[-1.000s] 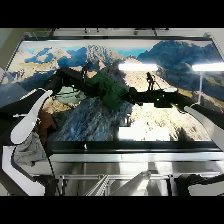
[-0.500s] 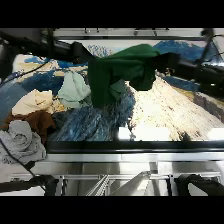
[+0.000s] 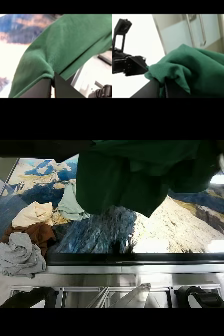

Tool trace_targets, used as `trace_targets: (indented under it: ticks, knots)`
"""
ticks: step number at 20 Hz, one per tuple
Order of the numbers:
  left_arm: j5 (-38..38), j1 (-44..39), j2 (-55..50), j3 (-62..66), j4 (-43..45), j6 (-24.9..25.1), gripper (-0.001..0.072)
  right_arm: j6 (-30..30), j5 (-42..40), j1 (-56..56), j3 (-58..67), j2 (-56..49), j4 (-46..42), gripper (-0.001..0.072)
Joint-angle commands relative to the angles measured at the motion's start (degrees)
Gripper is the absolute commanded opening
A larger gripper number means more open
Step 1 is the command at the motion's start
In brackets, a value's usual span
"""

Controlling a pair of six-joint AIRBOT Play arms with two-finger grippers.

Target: Fold the shirts.

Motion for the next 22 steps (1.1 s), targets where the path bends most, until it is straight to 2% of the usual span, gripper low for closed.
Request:
trace_targets:
  ticks: [1,2,3,5,7,8,9,10,11,15,17,18,21,22]
  knots:
    - [1.3,-0.7,2.5,-0.6,2.8,-0.3,0.0306,7.7,-1.1,0.0,1.1,-1.6,-9.3,0.0031]
    - [1.9,-0.7,1.2,-1.8,2.9,-0.6,0.0497,9.8,1.6,0.1,0.5,-5.1,-10.9,0.0031]
    - [1.8,-0.7,-0.3,-4.1,3.0,-0.6,0.0564,9.7,3.3,0.7,-0.6,-8.8,-11.0,0.0031]
    - [0.7,-0.6,-4.1,-9.7,4.4,-0.5,0.0566,9.5,2.5,2.6,-4.0,-15.8,-12.1,0.0031]
    - [-1.6,0.2,-8.8,-14.8,9.7,-0.5,0.0564,9.3,0.6,3.5,-6.5,-22.2,-15.1,0.0031]
    - [-4.0,1.2,-11.4,-17.2,12.3,-0.6,0.0532,9.3,0.8,3.5,-7.3,-25.3,-15.8,0.0031]
    - [-7.0,2.5,-13.8,-19.2,14.5,-0.6,0.0362,9.3,1.2,3.5,-7.7,-27.7,-16.2,0.0031]
    - [-9.7,4.2,-16.3,-20.7,16.7,-0.6,0.0057,9.3,1.7,3.6,-7.9,-29.6,-16.4,0.0031]
    - [-12.3,6.0,-19.1,-21.9,17.9,-0.5,0.0004,8.8,1.7,3.7,-7.9,-30.9,-16.5,0.0031]
    - [-13.2,11.6,-30.2,-22.5,18.4,-1.1,0.0003,8.2,-1.9,3.7,-7.9,-31.6,-16.5,0.0031]
    - [-15.8,12.9,-34.1,-22.5,20.4,-3.6,0.0002,8.2,-2.0,3.7,-7.9,-31.6,-16.5,0.0031]
    - [-17.1,12.8,-35.3,-22.4,24.0,-5.7,0.0002,8.2,-1.9,3.7,-7.9,-31.6,-16.5,0.0031]
    - [-18.5,12.8,-38.6,-17.5,42.3,-16.1,0.0003,8.2,-1.9,3.8,-7.9,-31.6,-16.5,0.0031]
    - [-20.0,13.0,-39.2,-14.7,45.3,-18.6,0.0003,8.2,-1.9,3.8,-7.9,-31.6,-16.5,0.0031]
